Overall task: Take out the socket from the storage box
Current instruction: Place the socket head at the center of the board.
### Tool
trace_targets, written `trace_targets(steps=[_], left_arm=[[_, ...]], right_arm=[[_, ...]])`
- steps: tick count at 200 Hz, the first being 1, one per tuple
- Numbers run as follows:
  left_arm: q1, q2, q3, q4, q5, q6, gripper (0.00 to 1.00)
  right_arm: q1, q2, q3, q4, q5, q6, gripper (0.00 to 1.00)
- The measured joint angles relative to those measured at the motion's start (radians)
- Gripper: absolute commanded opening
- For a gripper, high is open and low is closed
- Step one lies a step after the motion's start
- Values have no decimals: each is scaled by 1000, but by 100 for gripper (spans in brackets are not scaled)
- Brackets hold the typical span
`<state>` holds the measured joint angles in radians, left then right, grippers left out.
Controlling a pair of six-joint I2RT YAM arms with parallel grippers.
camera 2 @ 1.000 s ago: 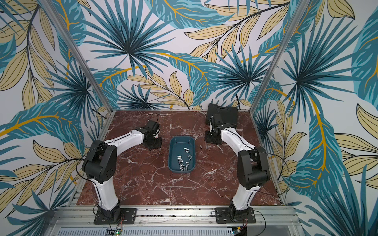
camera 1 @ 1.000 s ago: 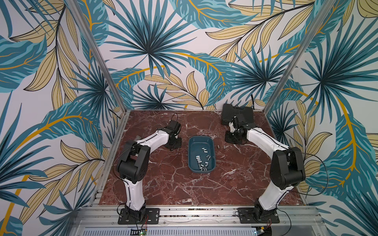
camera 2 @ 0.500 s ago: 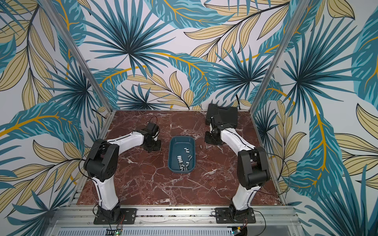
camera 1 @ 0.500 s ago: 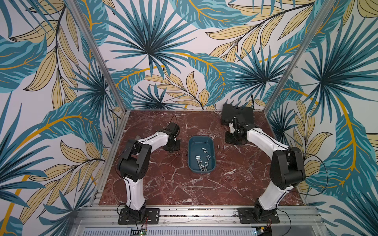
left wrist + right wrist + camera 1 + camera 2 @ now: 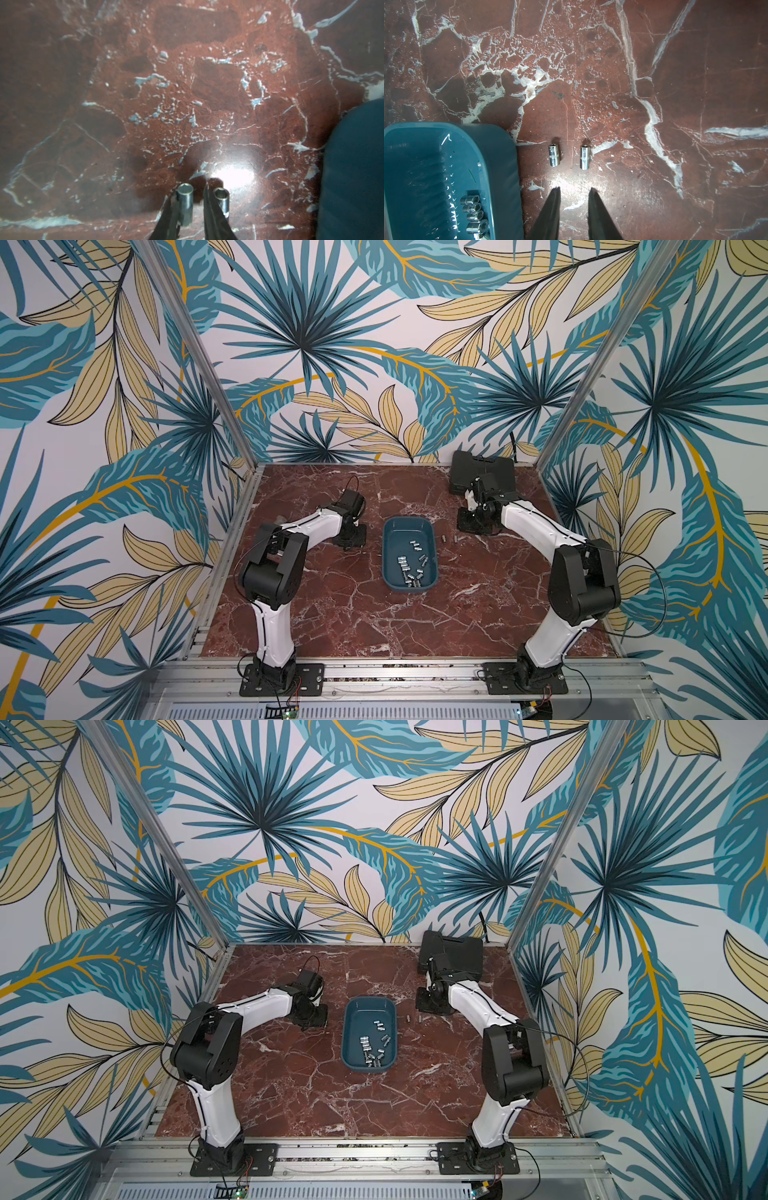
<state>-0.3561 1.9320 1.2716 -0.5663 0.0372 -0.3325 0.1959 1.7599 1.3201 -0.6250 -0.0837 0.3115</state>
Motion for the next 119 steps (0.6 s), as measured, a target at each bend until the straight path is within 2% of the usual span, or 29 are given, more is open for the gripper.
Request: trace_targets(steps=[119], left_arm=[[3, -6, -3, -6, -29, 0, 26]], right_arm=[[0, 0, 0, 0, 0, 0, 26]])
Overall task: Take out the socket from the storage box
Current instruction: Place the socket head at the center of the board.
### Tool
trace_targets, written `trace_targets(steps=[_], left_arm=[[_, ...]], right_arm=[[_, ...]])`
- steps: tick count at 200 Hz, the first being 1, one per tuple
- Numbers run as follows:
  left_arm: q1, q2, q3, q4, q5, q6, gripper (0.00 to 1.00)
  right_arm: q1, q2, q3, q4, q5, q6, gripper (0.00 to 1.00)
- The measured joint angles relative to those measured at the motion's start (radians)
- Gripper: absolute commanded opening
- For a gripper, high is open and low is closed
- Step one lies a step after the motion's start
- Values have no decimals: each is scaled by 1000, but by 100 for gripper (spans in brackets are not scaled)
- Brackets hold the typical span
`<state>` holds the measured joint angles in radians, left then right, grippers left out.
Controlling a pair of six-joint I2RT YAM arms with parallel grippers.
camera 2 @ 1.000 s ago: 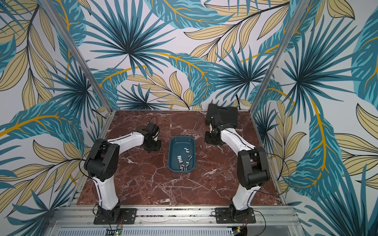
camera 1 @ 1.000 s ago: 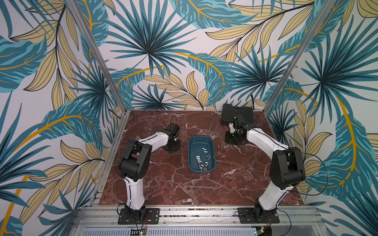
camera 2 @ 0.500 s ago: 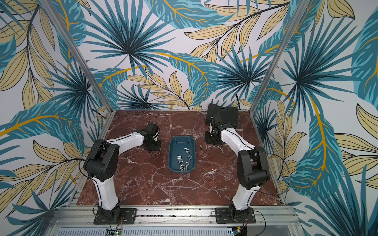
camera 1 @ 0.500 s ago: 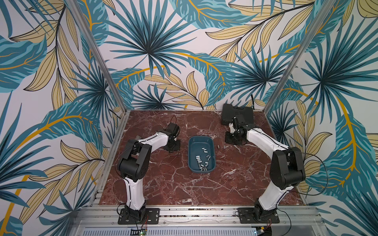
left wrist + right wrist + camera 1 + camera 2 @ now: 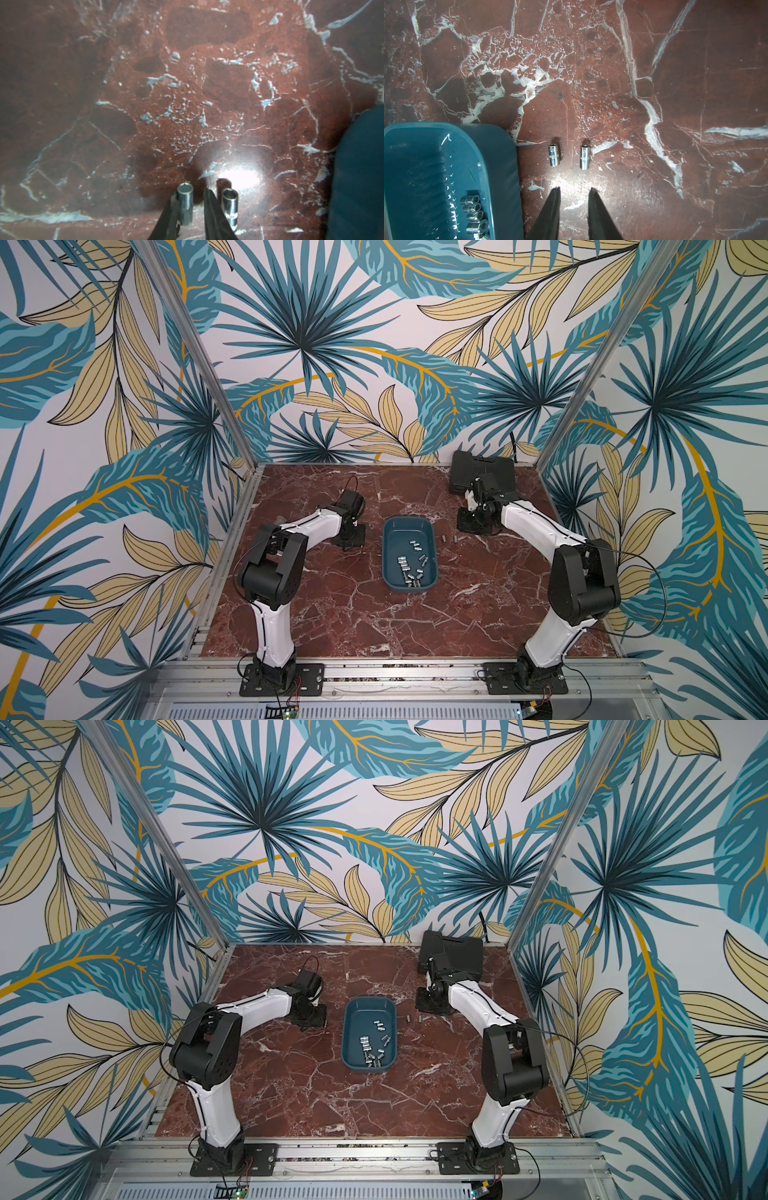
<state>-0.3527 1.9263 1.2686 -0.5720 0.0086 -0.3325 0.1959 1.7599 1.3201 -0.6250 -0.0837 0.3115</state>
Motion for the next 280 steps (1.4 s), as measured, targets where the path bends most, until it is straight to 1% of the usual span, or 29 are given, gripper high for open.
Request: trace_targets(steps=[74, 280], left_arm=[[1, -47, -6, -25, -13, 3, 26], [2, -47, -12, -37, -8, 3, 26]], right_arm=[[0, 0, 0, 0, 0, 2, 26], [0, 0, 0, 0, -8, 3, 26]])
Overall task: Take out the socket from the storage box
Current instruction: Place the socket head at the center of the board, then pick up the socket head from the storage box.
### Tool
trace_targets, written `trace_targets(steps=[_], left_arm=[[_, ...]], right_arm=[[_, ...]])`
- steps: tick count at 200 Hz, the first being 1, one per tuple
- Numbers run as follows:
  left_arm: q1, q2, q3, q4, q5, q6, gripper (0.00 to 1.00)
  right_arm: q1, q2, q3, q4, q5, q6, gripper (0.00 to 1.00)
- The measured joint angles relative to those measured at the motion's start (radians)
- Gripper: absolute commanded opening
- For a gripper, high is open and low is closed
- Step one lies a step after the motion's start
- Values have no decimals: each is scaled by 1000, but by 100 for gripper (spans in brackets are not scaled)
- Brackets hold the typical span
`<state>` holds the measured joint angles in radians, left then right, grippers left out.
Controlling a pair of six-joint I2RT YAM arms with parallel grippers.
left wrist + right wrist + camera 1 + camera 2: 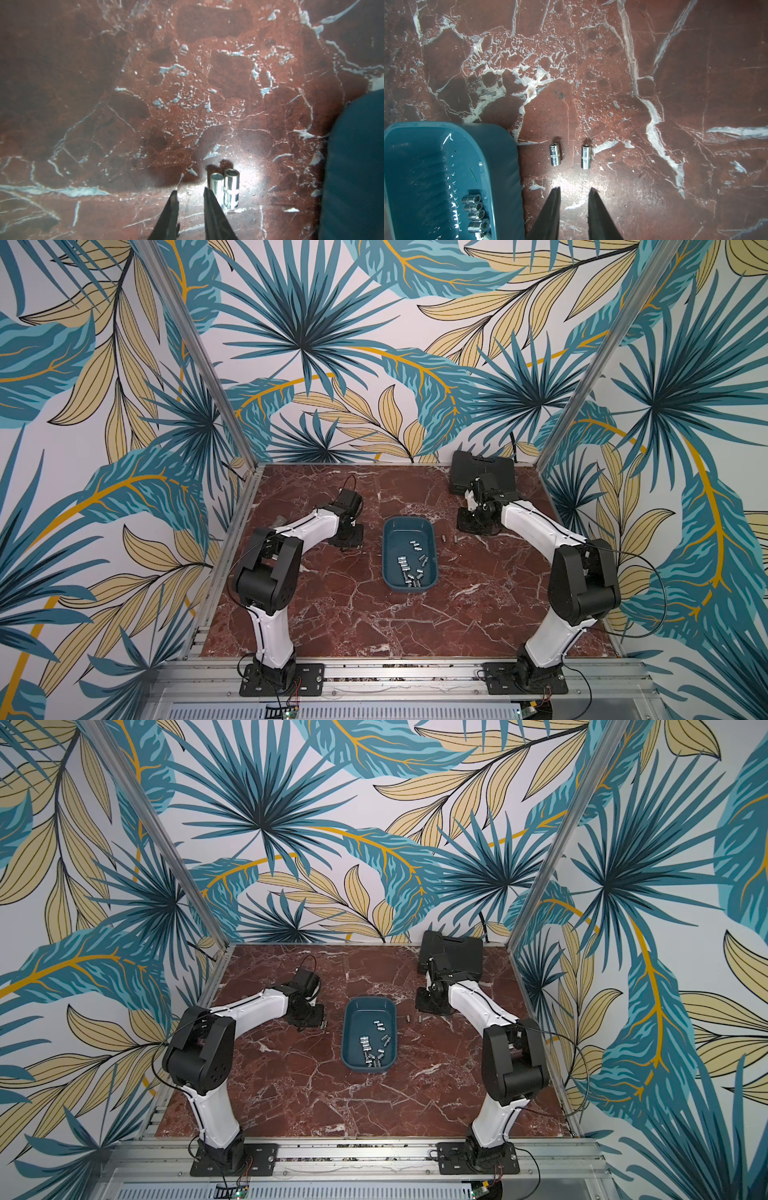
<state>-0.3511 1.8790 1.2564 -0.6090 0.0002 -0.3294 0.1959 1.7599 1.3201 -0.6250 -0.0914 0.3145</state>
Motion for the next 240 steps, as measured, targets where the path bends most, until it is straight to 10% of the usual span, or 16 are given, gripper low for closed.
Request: trace_targets(steps=[135, 240], left_arm=[[15, -83, -22, 0, -3, -27, 32], [23, -132, -134, 21, 3, -80, 34]], right_arm=[[259, -18, 93, -43, -15, -59, 26], [354, 267, 279, -102, 81, -108, 26]])
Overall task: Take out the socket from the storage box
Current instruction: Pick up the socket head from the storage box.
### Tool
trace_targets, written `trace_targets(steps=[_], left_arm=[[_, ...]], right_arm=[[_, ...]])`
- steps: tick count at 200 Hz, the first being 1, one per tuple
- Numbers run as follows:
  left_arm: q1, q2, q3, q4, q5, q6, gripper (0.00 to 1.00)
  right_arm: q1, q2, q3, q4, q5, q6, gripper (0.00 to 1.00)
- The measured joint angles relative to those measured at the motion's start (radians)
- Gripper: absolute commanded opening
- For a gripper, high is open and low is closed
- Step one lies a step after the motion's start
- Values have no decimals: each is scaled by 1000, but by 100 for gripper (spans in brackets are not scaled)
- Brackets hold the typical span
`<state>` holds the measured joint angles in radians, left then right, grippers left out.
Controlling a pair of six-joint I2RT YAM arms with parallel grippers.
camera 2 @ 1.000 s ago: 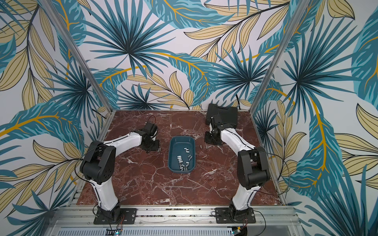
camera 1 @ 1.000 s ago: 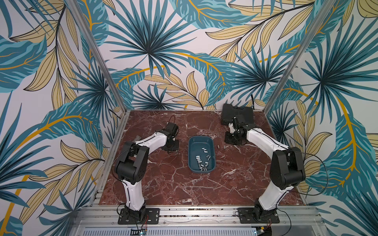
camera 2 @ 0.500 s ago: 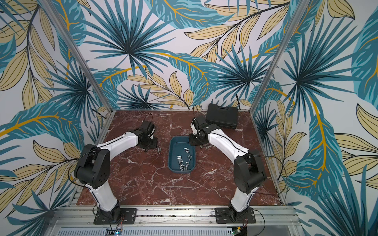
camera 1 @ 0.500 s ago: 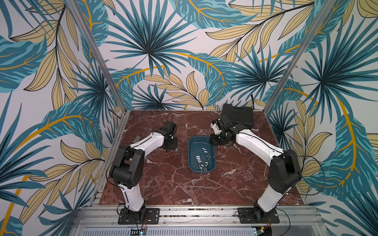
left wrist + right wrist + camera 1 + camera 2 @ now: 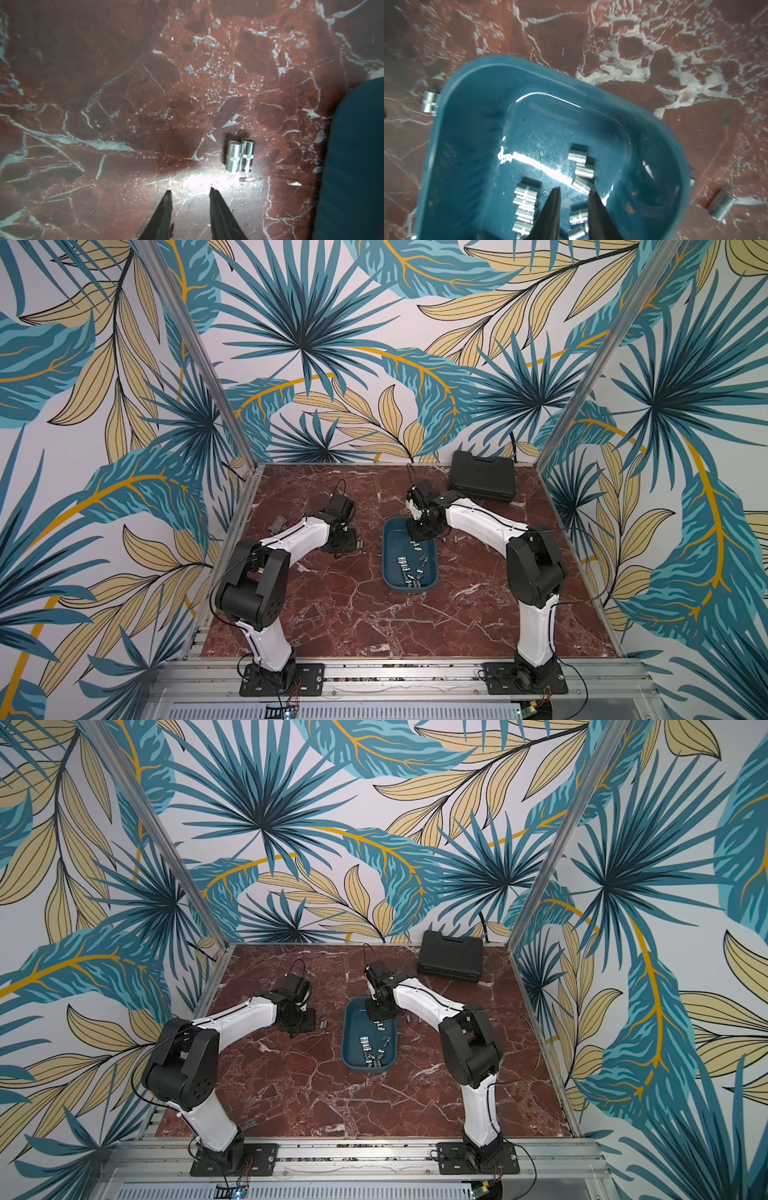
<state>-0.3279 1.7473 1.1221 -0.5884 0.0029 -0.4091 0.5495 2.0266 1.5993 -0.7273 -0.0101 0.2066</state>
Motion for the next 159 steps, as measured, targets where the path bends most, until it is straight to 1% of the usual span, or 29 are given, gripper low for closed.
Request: trace_targets(steps=[57, 159], left_arm=[[2, 0, -11, 24, 11, -10, 34], [2, 0, -12, 47, 20, -11, 34]], right_arm=[[12, 72, 55, -13, 32, -2, 26], [13, 152, 73, -11, 48, 3, 25]])
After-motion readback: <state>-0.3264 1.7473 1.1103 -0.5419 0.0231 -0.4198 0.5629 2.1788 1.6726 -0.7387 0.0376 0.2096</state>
